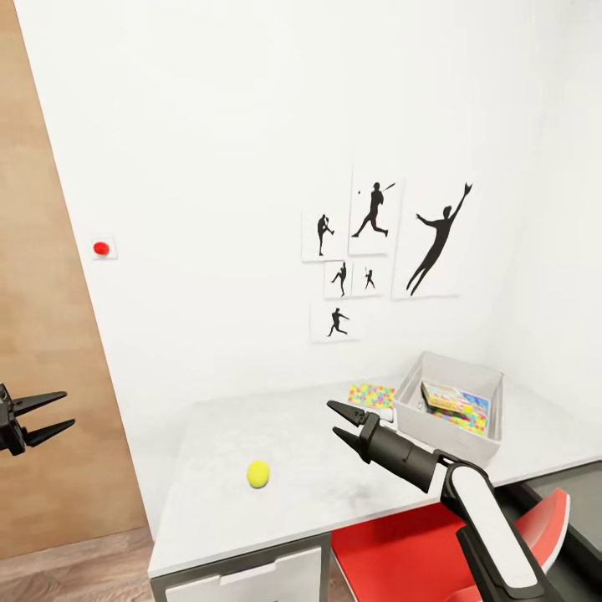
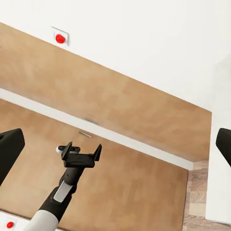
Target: Put all the toys in the child's room - the three board games (two on the bed and one on the table), the two jigsaw puzzles on the table, and the tennis ball on the table - inside the toy box on the table in the child's room.
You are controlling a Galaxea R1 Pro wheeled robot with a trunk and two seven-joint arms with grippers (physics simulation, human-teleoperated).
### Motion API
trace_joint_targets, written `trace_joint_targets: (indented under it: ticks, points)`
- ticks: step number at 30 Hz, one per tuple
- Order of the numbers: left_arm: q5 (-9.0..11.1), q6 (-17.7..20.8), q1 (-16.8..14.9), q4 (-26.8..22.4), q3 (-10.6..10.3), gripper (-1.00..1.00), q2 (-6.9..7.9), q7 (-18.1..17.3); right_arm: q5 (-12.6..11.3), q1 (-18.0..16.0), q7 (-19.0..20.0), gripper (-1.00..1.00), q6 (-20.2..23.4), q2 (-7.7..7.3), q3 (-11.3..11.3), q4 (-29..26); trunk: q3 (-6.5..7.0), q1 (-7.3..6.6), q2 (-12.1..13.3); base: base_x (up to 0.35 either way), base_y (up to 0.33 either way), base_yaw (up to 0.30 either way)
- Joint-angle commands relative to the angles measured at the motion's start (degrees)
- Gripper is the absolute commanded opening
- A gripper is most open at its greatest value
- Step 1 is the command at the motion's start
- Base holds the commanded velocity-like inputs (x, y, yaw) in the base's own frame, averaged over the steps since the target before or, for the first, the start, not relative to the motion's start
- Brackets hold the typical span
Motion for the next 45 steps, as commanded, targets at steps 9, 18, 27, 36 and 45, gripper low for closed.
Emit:
trace_joint_targets:
  ticks: [9,18,27,36,45]
  points:
    - [-0.1,0.5,0.0,0.0,0.0,1.00,-0.09,-0.3,0.5,0.0,0.5,1.00,-0.1,0.02,-0.2,-0.1,1.53,-1.97,3.6,0.000,0.000,0.000]
    - [-0.1,0.5,0.0,0.0,0.0,1.00,-0.25,-0.3,0.5,0.0,0.6,1.00,-0.1,0.03,-0.3,0.0,3.14,-3.95,7.2,0.000,0.000,-0.136]
    - [-0.1,0.3,0.0,0.0,0.1,1.00,-0.50,-0.3,0.5,0.0,0.6,1.00,-0.1,-0.04,-0.3,0.0,4.76,-5.92,10.8,0.000,0.000,-0.271]
    - [-0.1,0.1,0.0,0.0,0.1,1.00,-0.52,-0.3,0.5,0.0,0.6,1.00,-0.1,0.02,-0.3,0.0,6.38,-7.90,14.4,0.000,0.000,-0.176]
    - [-0.1,0.0,0.0,-0.1,0.1,1.00,-0.53,-0.3,0.6,0.0,0.5,1.00,-0.1,0.03,-0.3,0.0,7.99,-9.88,18.0,0.000,0.000,-0.010]
